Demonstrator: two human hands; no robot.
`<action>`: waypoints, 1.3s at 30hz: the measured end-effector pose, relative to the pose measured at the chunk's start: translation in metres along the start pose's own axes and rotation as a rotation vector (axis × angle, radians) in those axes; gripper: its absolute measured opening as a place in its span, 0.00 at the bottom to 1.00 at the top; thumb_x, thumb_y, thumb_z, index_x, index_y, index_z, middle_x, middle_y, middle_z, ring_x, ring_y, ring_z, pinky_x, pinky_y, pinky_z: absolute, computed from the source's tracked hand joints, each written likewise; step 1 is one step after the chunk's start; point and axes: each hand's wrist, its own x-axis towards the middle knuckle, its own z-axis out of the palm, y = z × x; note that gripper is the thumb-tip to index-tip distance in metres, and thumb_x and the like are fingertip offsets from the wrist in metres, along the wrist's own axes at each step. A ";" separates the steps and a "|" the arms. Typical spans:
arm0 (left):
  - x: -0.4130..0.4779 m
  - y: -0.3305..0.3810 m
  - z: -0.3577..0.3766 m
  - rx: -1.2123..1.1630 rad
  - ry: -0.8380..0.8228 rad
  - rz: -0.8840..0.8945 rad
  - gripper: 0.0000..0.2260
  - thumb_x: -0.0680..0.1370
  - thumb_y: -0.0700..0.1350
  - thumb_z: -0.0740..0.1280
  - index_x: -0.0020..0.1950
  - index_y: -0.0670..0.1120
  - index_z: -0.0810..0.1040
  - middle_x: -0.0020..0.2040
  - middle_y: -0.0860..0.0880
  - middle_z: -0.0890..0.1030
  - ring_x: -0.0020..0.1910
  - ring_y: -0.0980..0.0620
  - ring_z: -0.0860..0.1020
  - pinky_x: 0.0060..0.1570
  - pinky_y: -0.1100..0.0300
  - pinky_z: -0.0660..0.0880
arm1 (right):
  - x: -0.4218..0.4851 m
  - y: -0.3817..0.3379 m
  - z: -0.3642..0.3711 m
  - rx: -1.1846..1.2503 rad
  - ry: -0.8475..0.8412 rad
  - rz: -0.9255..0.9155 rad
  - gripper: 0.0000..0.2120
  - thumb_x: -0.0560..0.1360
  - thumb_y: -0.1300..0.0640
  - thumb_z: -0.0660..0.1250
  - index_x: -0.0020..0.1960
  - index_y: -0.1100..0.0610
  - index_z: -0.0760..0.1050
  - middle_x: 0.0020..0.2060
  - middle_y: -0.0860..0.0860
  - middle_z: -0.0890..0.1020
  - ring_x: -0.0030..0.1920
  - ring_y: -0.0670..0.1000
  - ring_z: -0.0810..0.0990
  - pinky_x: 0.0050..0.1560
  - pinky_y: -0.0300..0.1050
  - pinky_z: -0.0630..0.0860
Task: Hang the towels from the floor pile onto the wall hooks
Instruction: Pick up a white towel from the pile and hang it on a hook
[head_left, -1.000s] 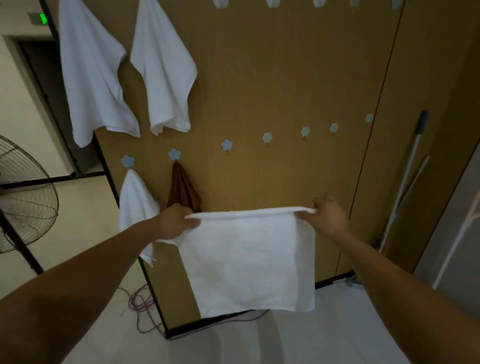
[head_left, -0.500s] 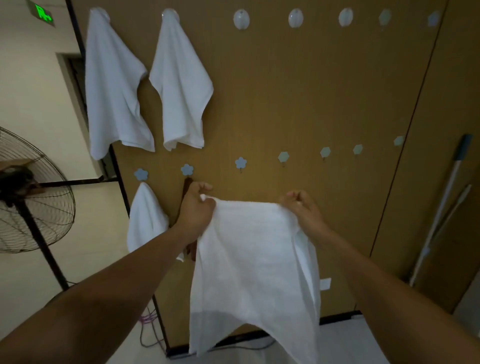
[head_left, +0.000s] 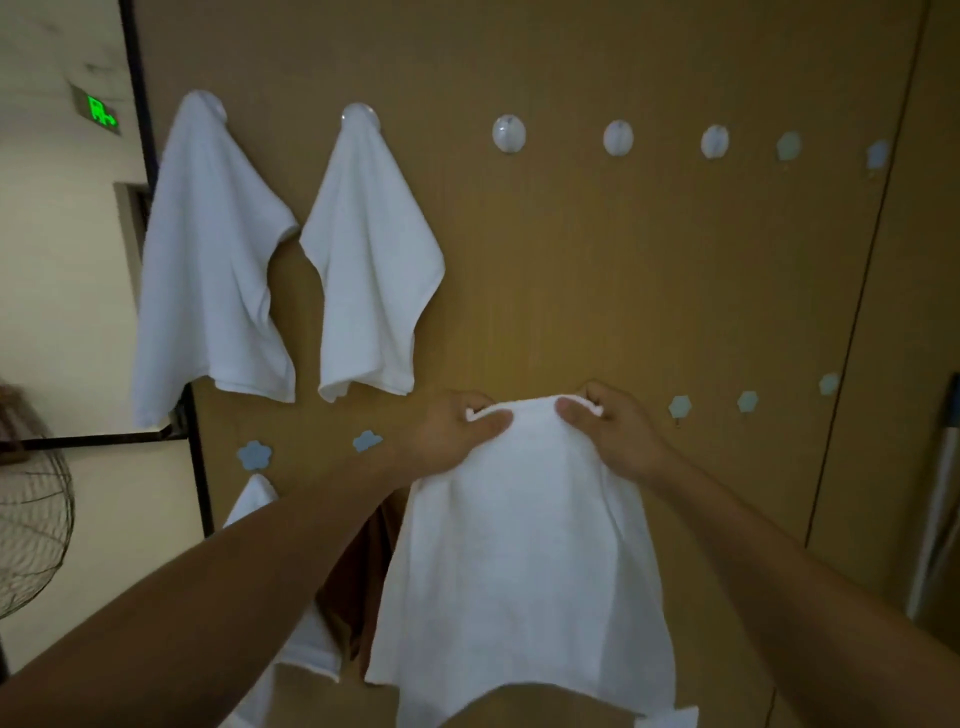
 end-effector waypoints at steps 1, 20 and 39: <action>0.011 0.000 -0.005 -0.072 0.028 0.013 0.10 0.74 0.64 0.65 0.37 0.62 0.78 0.36 0.67 0.78 0.38 0.70 0.77 0.34 0.77 0.68 | 0.012 -0.001 0.002 0.007 0.026 -0.017 0.17 0.78 0.52 0.65 0.43 0.67 0.71 0.35 0.53 0.73 0.36 0.49 0.69 0.37 0.45 0.64; 0.277 0.095 -0.117 0.076 0.783 0.260 0.10 0.77 0.54 0.65 0.43 0.48 0.77 0.36 0.56 0.76 0.35 0.60 0.73 0.35 0.63 0.68 | 0.319 -0.068 -0.050 0.180 0.483 -0.255 0.13 0.76 0.49 0.63 0.41 0.59 0.74 0.33 0.50 0.76 0.34 0.50 0.73 0.36 0.46 0.70; 0.346 0.090 -0.154 0.302 0.732 0.046 0.09 0.74 0.52 0.66 0.43 0.46 0.74 0.38 0.52 0.76 0.36 0.55 0.74 0.30 0.61 0.65 | 0.409 -0.058 -0.057 0.082 0.355 -0.159 0.08 0.69 0.51 0.67 0.45 0.51 0.70 0.42 0.47 0.78 0.42 0.51 0.77 0.39 0.45 0.72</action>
